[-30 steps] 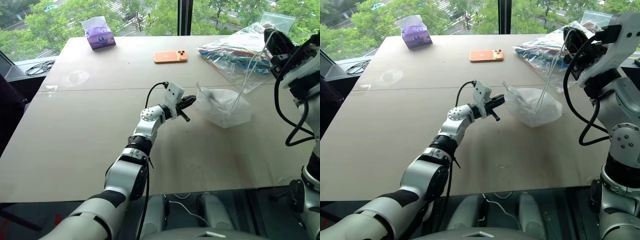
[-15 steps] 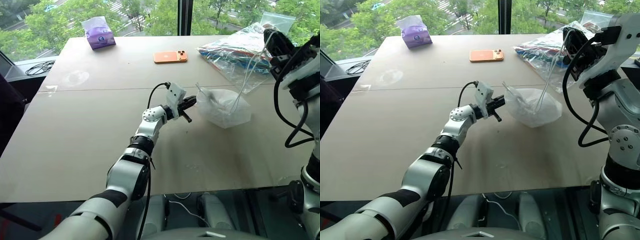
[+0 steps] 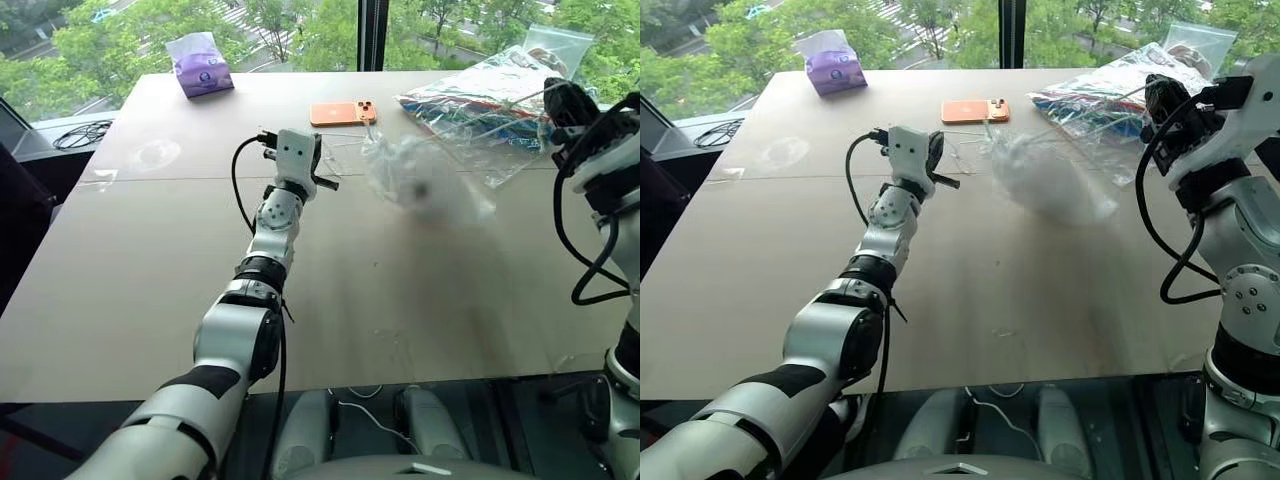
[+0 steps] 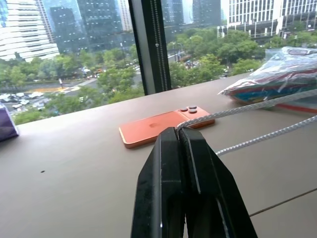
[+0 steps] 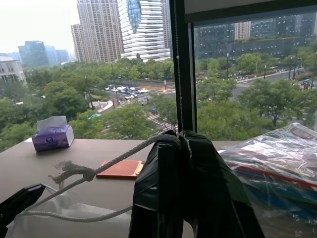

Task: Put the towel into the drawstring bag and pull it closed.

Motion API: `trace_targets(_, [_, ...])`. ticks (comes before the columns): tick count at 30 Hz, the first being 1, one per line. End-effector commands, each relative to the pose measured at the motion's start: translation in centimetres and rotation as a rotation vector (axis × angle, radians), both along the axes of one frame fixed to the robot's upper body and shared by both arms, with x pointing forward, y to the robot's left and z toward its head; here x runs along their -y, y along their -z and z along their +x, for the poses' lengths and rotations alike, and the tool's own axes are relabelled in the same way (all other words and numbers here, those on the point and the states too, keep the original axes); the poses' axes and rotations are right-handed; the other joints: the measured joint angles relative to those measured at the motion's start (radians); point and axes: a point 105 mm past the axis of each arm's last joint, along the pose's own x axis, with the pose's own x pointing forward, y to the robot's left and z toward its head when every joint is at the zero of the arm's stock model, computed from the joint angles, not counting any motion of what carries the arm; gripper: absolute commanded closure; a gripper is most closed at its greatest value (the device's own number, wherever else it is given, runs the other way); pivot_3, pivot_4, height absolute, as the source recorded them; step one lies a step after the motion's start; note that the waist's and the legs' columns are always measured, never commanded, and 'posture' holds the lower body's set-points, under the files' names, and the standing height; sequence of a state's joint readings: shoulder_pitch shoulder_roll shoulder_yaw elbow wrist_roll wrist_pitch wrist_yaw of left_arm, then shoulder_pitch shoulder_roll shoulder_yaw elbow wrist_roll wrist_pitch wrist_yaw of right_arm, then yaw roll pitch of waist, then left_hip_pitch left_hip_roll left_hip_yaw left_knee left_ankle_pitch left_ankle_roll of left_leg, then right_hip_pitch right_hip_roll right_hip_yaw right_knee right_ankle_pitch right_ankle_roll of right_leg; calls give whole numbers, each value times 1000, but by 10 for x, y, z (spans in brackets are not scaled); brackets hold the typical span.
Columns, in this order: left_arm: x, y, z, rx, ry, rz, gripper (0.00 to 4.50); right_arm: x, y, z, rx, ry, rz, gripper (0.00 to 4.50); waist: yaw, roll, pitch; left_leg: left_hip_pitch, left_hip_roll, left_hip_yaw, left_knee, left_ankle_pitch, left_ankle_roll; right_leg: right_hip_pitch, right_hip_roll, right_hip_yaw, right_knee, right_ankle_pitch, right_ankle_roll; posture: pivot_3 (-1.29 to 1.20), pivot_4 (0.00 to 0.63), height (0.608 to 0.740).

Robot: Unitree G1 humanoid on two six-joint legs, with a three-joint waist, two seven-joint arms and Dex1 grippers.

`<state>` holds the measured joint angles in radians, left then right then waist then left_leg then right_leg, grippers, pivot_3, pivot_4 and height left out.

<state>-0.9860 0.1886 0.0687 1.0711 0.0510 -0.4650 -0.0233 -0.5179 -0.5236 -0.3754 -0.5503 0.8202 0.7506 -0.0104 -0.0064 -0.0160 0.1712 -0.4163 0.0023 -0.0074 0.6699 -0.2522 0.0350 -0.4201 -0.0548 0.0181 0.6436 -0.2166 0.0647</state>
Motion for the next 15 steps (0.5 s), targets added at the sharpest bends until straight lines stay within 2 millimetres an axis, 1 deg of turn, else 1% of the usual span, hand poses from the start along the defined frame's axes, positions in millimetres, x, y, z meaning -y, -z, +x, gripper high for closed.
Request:
trace_targets(1, [-29,-25,-3,126,-202,33,4453,10,-11,-12,73,54,25,4500,0,0,0,0,0,0,0,0,0,0,0,0,0,0,0,0,150,740])
trace_targets(3, [-43,-31,-5,161,-306,64,4453,19,-5,-11,61,109,40,4500,-2,0,0,0,0,0,0,0,0,0,0,0,0,0,0,0,150,740])
trace_targets(5, [-52,-34,-7,182,-371,86,4453,29,0,-9,53,169,44,4500,0,0,0,0,0,0,0,0,0,0,0,0,0,0,0,0,150,740])
trace_targets(9, [-72,-35,-10,190,-496,97,4453,62,7,-9,52,328,110,4500,6,0,0,0,0,1,0,0,0,0,0,0,0,0,0,0,150,740])
trace_targets(12, [-85,-34,-12,179,-560,89,4453,80,8,-10,60,417,146,4500,8,0,0,0,-1,1,0,0,0,0,0,0,0,0,0,0,150,740])
trace_targets(15, [-96,-32,-14,164,-606,79,4453,94,10,-10,59,486,171,4500,10,0,0,0,-1,1,0,0,0,0,0,0,0,0,0,0,150,740])
